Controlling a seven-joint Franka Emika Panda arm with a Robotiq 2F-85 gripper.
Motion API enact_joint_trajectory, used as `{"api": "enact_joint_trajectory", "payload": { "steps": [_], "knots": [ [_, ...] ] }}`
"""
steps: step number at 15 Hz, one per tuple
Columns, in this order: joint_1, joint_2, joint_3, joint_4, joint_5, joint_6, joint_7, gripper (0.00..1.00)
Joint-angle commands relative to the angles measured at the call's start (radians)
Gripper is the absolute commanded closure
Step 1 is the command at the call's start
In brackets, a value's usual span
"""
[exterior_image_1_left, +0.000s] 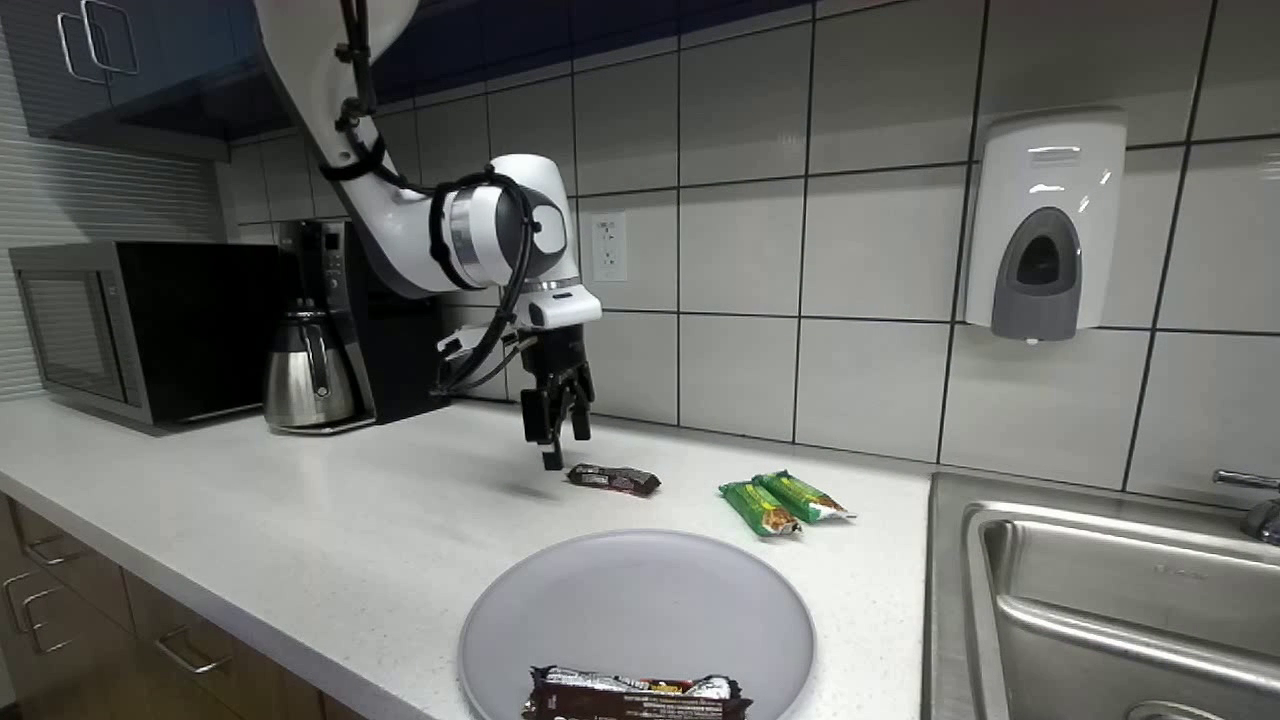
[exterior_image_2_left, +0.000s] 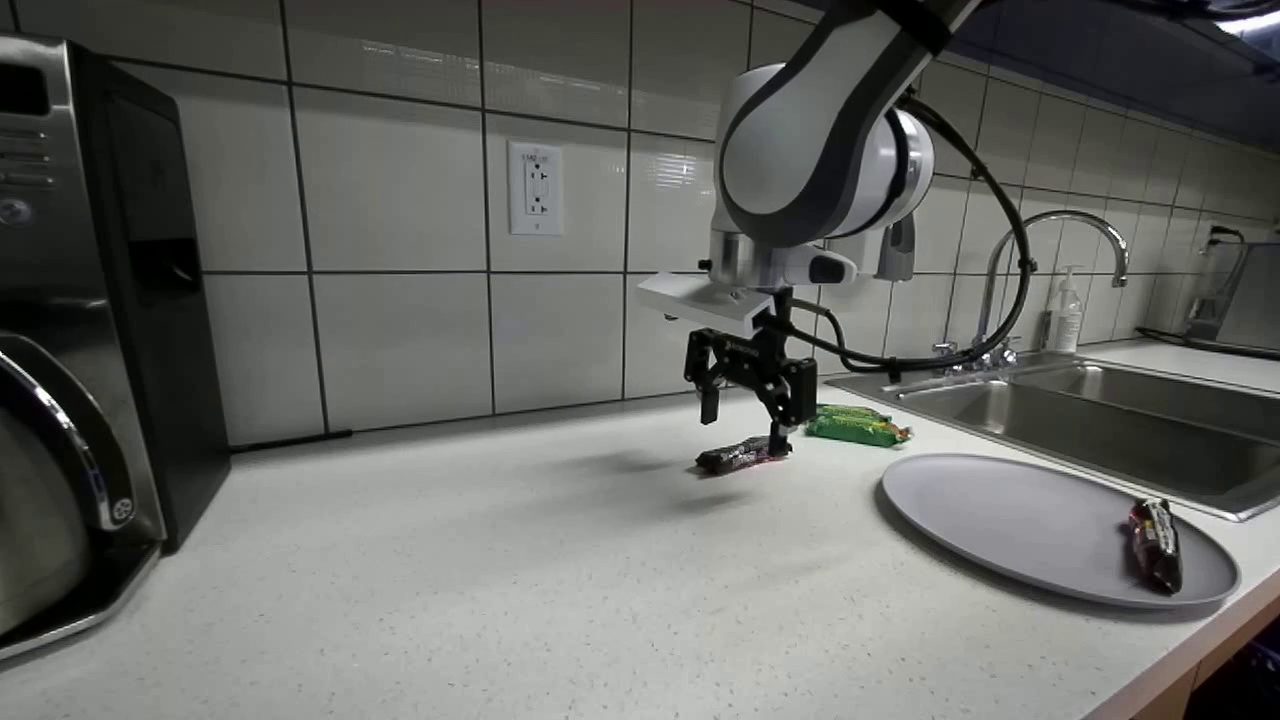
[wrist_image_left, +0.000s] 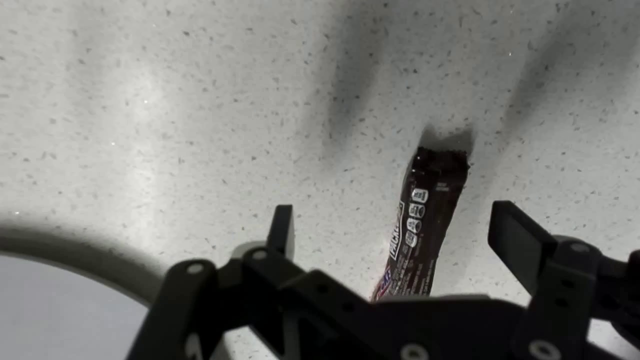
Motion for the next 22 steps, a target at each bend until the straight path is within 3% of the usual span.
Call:
{"api": "enact_joint_trajectory", "payload": {
  "steps": [1,22],
  "knots": [
    [0.008,0.042,-0.024,0.068,-0.008,-0.055,0.030,0.00],
    [-0.007,0.186,-0.053,0.258,0.011,-0.165,0.003,0.00]
  ]
}}
